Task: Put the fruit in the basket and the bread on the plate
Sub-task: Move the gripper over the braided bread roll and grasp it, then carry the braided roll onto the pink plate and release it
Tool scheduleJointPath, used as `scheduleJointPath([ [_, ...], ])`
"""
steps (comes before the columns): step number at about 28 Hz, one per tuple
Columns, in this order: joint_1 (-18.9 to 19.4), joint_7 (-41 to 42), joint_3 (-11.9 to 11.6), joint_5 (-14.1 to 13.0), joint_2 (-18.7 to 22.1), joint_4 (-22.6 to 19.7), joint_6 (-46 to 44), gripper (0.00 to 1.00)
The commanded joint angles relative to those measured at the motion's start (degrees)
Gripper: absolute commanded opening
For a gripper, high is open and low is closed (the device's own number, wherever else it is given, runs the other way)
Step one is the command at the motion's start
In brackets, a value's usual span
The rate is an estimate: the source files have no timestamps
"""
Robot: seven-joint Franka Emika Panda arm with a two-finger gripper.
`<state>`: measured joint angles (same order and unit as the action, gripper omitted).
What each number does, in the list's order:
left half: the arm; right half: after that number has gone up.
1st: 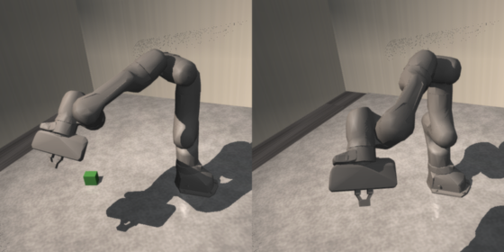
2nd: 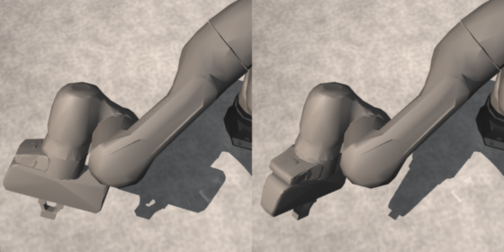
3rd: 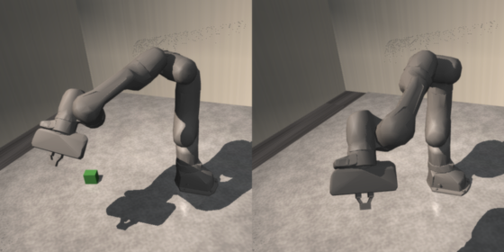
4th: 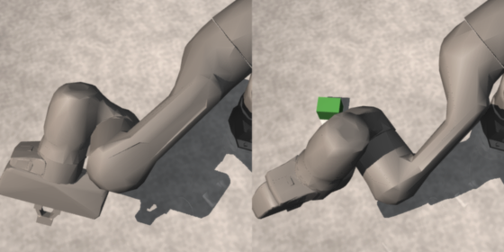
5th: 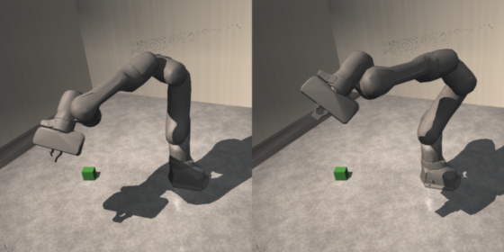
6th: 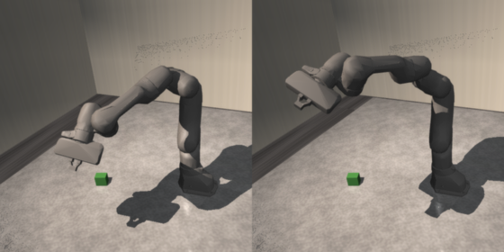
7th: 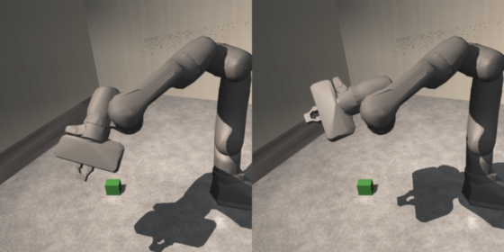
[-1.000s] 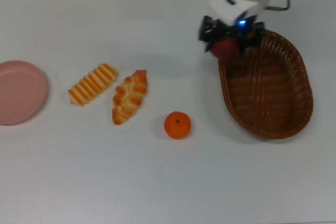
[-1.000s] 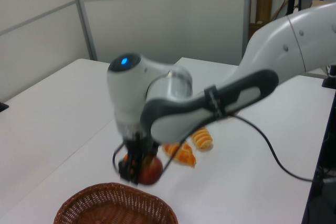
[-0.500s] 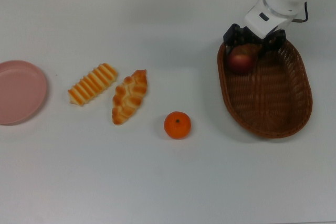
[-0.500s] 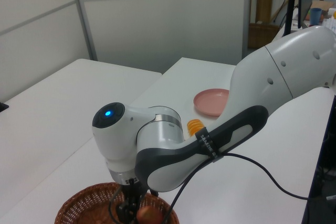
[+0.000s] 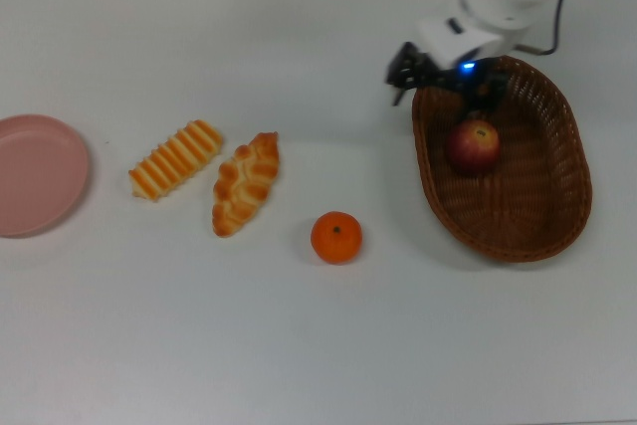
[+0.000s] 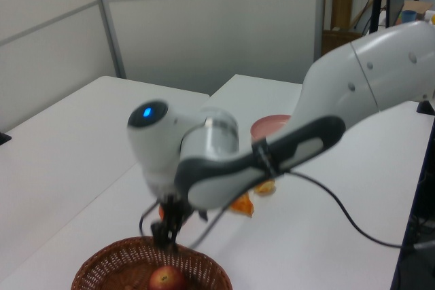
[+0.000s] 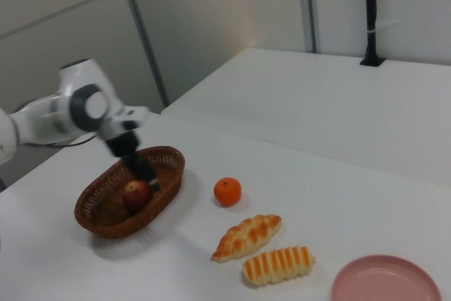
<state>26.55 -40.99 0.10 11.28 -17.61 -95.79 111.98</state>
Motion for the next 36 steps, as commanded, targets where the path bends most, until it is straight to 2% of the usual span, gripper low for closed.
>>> scheduleJointPath([
  [1, -7.73, -0.67, 0.17, -0.03, 1.79, -0.19, -0.97, 1.0],
  [7, -13.88, -1.9, 0.08, -0.82, 1.09, -0.71, 4.12, 1.0],
  [11, -16.61, -6.11, -0.18, -1.52, -1.37, -0.8, 9.47, 1.0],
  [13, -18.1, -11.71, -0.18, -1.44, -2.51, -1.85, 15.16, 1.0],
  [16, -18.73, -14.38, -0.36, -1.09, -2.87, -3.35, 18.36, 1.0],
  [21, -18.81, -14.38, -0.36, -1.09, -4.36, -4.49, 18.63, 1.0],
  [25, -19.51, -13.95, -0.36, -0.82, -4.36, -6.95, 18.63, 1.0],
  [32, -21.45, -7.71, -0.36, -0.73, -4.45, -7.92, 18.63, 1.0],
  [36, -21.8, -5.07, -0.45, -0.56, -6.38, -7.83, 18.72, 1.0],
])
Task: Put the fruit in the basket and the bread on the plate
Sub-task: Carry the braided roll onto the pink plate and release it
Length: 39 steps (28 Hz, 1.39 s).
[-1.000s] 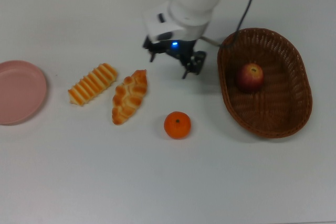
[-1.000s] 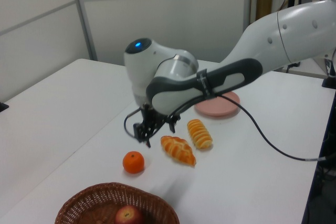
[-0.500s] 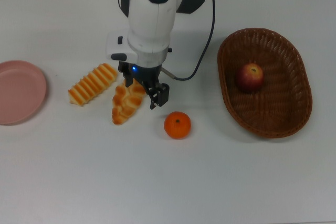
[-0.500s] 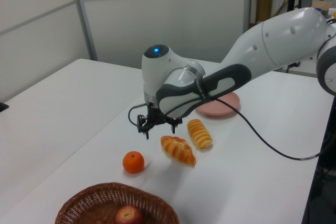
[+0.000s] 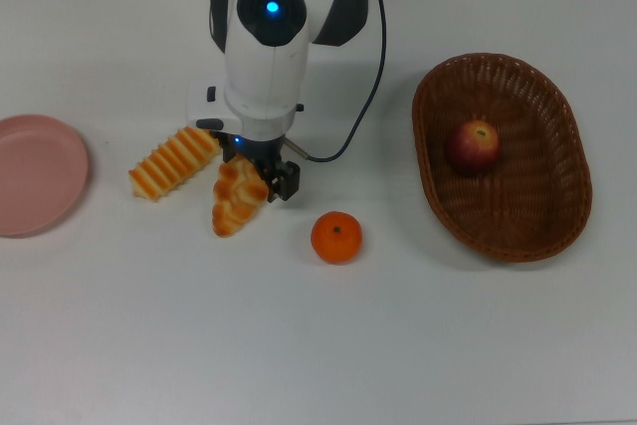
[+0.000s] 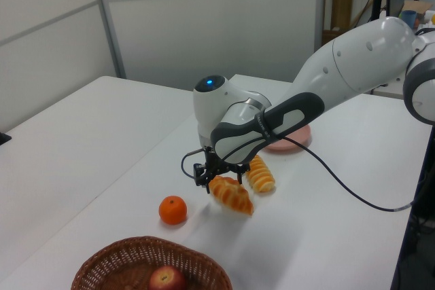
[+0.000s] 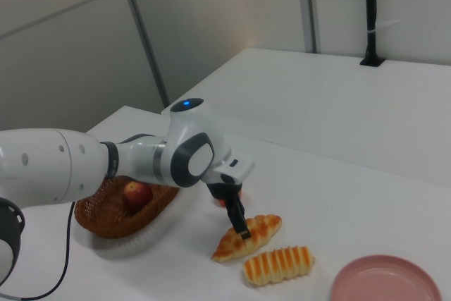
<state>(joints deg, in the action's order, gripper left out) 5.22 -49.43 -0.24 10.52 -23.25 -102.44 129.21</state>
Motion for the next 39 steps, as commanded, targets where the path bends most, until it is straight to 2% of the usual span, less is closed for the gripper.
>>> scheduleJointPath([
  [1, -0.48, 3.73, -0.2, 0.38, -0.83, -1.18, 1.48, 1.0],
  [8, 0.14, 4.96, -0.46, 4.94, -5.04, -0.83, 1.66, 1.0],
  [11, 0.31, 4.96, -0.46, 5.3, -6.28, -0.74, 2.45, 0.99],
  [12, 0.23, 4.96, -0.46, 5.47, -6.37, -0.74, 2.63, 0.91],
  [13, 0.05, 5.57, -0.46, 5.48, -6.28, -0.65, 2.63, 0.61],
  [15, -0.39, 6.45, -0.55, 4.95, -6.02, -0.04, 2.63, 0.07],
  [16, -0.56, 6.37, -0.55, 4.69, -5.84, 0.48, 2.54, 0.0],
  [22, -1.62, 6.45, -1.43, 3.72, -2.94, 1.72, 2.36, 0.0],
  [26, -2.67, 7.33, -3.18, 0.12, -0.39, 4.44, 1.93, 0.0],
  [27, -2.85, 7.94, -3.71, -0.84, 0.05, 4.88, 1.92, 0.0],
  [28, -3.11, 9.43, -5.28, -2.42, 0.75, 5.41, 1.66, 0.0],
  [32, -3.55, 12.51, -8.45, -4.19, 1.02, 6.99, 0.52, 0.0],
  [34, -5.04, 14.01, -10.04, -4.54, 1.02, 8.05, 0.17, 0.0],
  [38, -8.55, 17.34, -10.39, -4.63, 0.49, 7.87, 0.17, 0.0],
  [39, -10.57, 19.09, -10.39, -4.63, 0.05, 7.87, 0.34, 0.0],
])
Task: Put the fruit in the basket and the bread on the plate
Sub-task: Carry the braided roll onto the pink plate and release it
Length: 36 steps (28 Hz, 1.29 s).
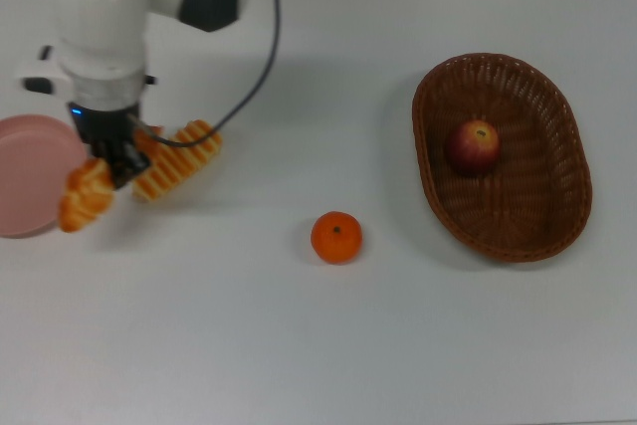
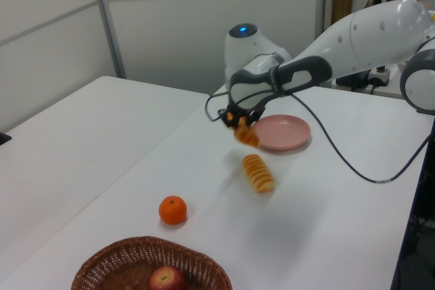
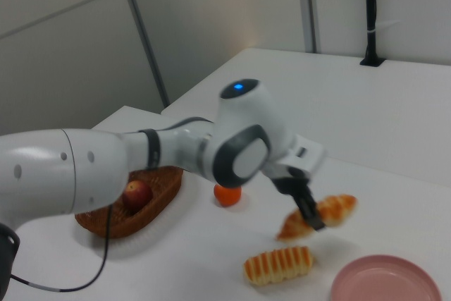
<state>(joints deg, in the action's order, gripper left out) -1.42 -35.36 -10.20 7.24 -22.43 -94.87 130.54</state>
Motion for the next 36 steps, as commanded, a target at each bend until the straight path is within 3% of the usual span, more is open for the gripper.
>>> scheduleJointPath([
  [1, -5.07, 5.82, -0.44, -1.36, -1.21, 0.3, -0.82, 0.0],
  [5, -9.38, 9.51, -0.44, -1.44, -4.27, 0.38, -0.12, 0.0],
  [11, -12.38, 10.49, -0.44, -1.44, -7.36, 0.56, 5.59, 0.0],
  [12, -12.81, 10.49, -0.35, -1.36, -7.36, 0.56, 5.95, 0.17],
  [13, -13.34, 10.49, -0.35, -1.36, -7.36, 0.56, 6.04, 0.45],
  [14, -13.52, 10.49, -0.26, -1.36, -7.36, 0.56, 6.04, 0.9],
  [15, -13.52, 10.31, -0.26, -1.36, -7.36, 0.56, 6.13, 1.0],
  [36, -13.17, 15.32, -0.35, -0.12, -5.96, 0.56, 5.78, 1.0],
])
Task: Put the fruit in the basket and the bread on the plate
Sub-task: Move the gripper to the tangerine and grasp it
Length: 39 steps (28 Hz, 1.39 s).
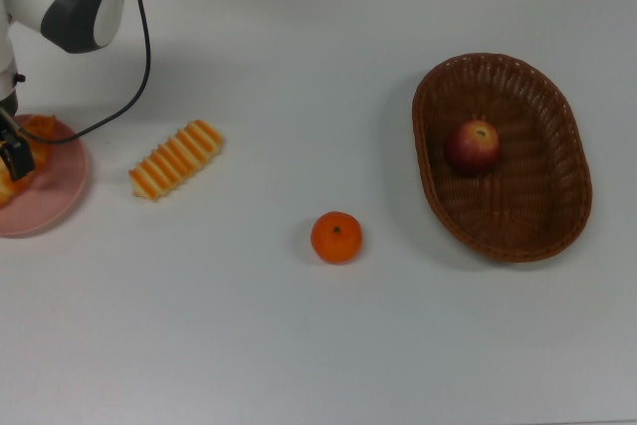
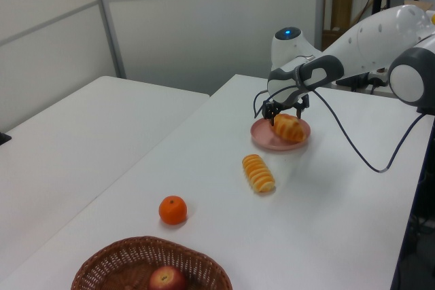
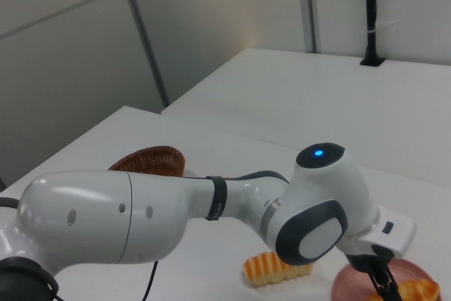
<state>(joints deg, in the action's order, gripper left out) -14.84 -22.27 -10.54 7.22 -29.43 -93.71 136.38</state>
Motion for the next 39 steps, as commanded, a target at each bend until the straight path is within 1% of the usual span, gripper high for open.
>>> scheduleJointPath([
  [1, 0.25, 2.49, 0.0, -0.01, 1.04, -0.6, -0.06, 1.0],
  [5, 0.34, 2.58, 0.0, -0.1, 1.13, -0.6, -0.06, 1.0],
  [8, 0.78, 2.41, 0.43, -0.36, 3.23, -0.6, -0.5, 1.0],
  [9, 2.61, 2.23, 0.52, -0.63, 4.81, -0.86, -1.89, 1.0],
  [13, 7.97, 1.97, 0.26, -0.98, 7.1, -0.51, -8.13, 1.0],
  [14, 10.51, 1.53, 0.26, -1.24, 8.32, -0.51, -10.15, 1.0],
  [17, 14.56, 0.48, 0.17, -2.47, 9.48, -0.51, -11.05, 1.0],
  [19, 17.55, -0.4, 0.0, -3.7, 9.57, -0.43, -11.05, 1.0],
  [20, 20.35, -1.36, 0.0, -4.31, 9.39, -0.43, -10.96, 1.0],
  [24, 24.59, -3.65, 0.0, -4.41, 9.04, -0.51, -10.78, 1.0],
  [25, 26.25, -4.7, 0.0, -4.41, 8.87, -0.51, -10.7, 1.0],
  [31, 31.09, -6.82, 0.08, -4.41, 6.67, -0.43, -10.35, 1.0],
  [35, 33.29, -6.91, 0.08, -4.41, 5.97, -0.43, -10.34, 1.0],
  [39, 35.84, -8.75, 0.08, -4.32, 5.18, -0.43, -10.26, 1.0],
])
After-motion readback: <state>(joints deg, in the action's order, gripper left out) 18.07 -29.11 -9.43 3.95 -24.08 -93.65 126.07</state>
